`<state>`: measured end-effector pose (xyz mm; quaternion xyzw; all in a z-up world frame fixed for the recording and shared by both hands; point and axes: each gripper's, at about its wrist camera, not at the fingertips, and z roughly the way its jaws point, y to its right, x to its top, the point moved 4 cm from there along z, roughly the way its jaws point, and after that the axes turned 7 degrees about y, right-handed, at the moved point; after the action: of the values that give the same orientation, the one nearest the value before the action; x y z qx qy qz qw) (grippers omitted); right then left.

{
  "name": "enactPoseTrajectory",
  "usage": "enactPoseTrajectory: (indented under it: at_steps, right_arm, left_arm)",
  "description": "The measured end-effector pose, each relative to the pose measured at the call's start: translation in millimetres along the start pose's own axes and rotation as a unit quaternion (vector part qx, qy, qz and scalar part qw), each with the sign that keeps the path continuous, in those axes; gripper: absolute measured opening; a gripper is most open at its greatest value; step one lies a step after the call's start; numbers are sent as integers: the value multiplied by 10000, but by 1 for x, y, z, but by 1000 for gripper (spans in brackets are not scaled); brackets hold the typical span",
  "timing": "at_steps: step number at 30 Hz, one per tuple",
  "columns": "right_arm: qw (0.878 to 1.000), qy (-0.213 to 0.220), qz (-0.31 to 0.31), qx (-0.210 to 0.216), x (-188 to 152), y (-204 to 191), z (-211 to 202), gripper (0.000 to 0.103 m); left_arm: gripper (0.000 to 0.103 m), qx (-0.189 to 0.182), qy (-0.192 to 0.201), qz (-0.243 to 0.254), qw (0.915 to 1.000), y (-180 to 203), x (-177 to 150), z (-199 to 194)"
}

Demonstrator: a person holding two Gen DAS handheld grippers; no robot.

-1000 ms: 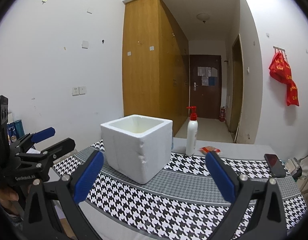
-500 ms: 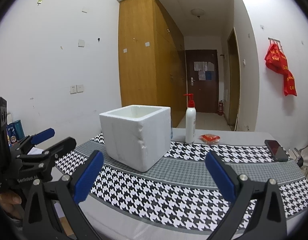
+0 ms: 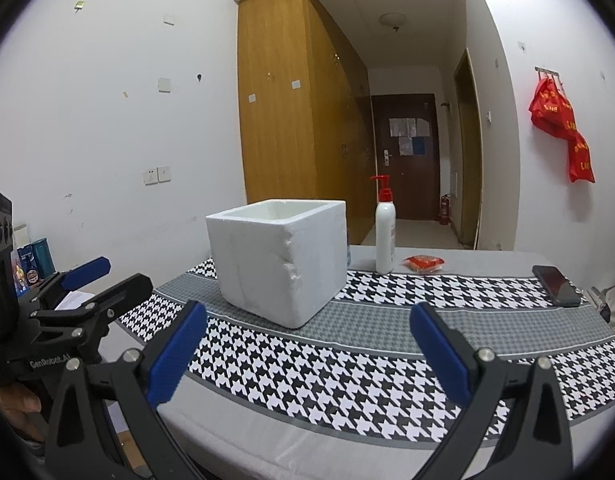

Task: Organize soft objects

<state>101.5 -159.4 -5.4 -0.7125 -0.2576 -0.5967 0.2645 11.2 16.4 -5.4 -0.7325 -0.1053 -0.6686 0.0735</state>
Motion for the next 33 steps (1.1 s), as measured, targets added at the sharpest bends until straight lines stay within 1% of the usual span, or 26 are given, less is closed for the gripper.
enactPoseTrajectory:
  at_steps: [9,23,33]
  right_arm:
    - [10000,-2,-68,-16,0,-2,-5,102]
    - [10000,-32,-16,-91,-1,2,-4,102]
    - [9999,-86,-56,-52,-2,0,-1,103]
  left_arm:
    - [102,7,26,32,10000,2,3,-5]
    - [102,35,4,104,9999,4,3,1]
    - [102,41,19,162,9999,4,2,1]
